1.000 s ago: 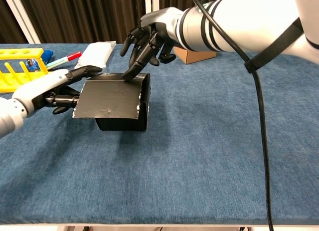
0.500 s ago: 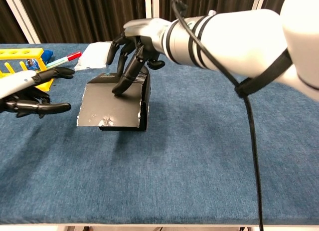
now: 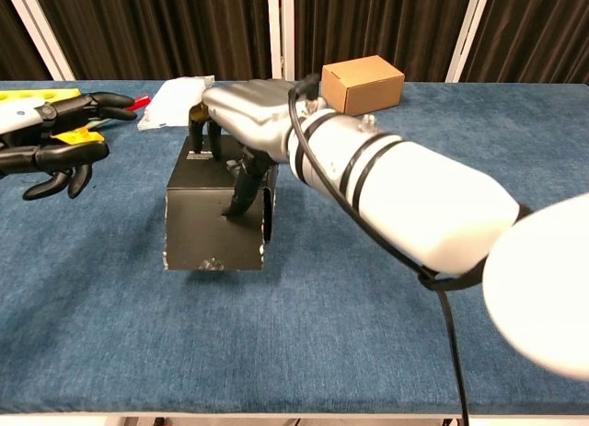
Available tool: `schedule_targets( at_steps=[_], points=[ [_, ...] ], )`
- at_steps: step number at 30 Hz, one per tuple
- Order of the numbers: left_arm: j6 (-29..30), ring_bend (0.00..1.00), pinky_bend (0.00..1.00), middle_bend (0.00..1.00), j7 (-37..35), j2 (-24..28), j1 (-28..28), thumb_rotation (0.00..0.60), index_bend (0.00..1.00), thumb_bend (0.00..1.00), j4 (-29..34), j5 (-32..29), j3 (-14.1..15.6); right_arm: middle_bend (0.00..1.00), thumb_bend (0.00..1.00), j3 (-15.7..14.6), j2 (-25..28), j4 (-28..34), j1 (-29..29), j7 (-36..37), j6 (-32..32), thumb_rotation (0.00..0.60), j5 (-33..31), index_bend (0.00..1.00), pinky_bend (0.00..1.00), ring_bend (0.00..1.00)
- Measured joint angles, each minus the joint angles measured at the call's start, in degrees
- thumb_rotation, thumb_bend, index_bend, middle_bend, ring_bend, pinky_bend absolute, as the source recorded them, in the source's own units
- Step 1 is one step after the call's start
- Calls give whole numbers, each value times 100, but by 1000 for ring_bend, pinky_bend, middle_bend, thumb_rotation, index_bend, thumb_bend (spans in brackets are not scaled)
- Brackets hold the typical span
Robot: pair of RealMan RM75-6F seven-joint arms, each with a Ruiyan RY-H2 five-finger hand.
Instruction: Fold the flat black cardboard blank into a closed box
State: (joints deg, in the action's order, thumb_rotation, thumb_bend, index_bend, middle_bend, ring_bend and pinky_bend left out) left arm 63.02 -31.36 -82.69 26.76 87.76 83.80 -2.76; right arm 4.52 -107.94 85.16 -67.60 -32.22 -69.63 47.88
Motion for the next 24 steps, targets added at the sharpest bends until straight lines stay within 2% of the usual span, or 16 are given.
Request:
schedule_targets(
  at_steps=[4, 7, 10, 14, 18, 21, 24],
  points=[
    [53, 649, 877, 41, -180, 47, 45, 227, 55, 18, 50, 212, 10, 437, 210, -259, -306, -833, 164, -13, -122, 600, 858, 542, 1000, 777],
    [105, 644, 877, 41, -273, 87, 66, 227, 55, 18, 63, 305, 22, 481, 331, -340, -514, -1337, 339, 54, -146, 600, 1335, 591, 1000, 779],
    [147, 644, 877, 41, -334, 121, 59, 223, 55, 18, 52, 323, 35, 509, 377, -329, -635, -1575, 530, 84, -91, 600, 1579, 609, 1000, 779],
    [176, 643, 877, 41, -233, 133, 41, 226, 55, 18, 6, 302, 40, 492, 383, -201, -648, -1599, 672, 125, -23, 600, 1720, 618, 1000, 778],
    [224, 642, 868, 60, 198, 141, 15, 229, 55, 17, -74, 258, 36, 385, 369, -89, -548, -1468, 826, 220, -110, 600, 1924, 565, 1000, 757],
    [287, 596, 856, 87, 839, 139, -19, 231, 55, 16, -166, 190, 27, 319, 351, -10, -410, -1246, 1026, 405, -269, 600, 2044, 474, 1000, 665],
    [396, 519, 847, 94, 1707, 139, -77, 235, 56, 15, -251, 113, 22, 287, 331, 58, -197, -999, 1281, 619, -479, 600, 2186, 442, 979, 578]
  ],
)
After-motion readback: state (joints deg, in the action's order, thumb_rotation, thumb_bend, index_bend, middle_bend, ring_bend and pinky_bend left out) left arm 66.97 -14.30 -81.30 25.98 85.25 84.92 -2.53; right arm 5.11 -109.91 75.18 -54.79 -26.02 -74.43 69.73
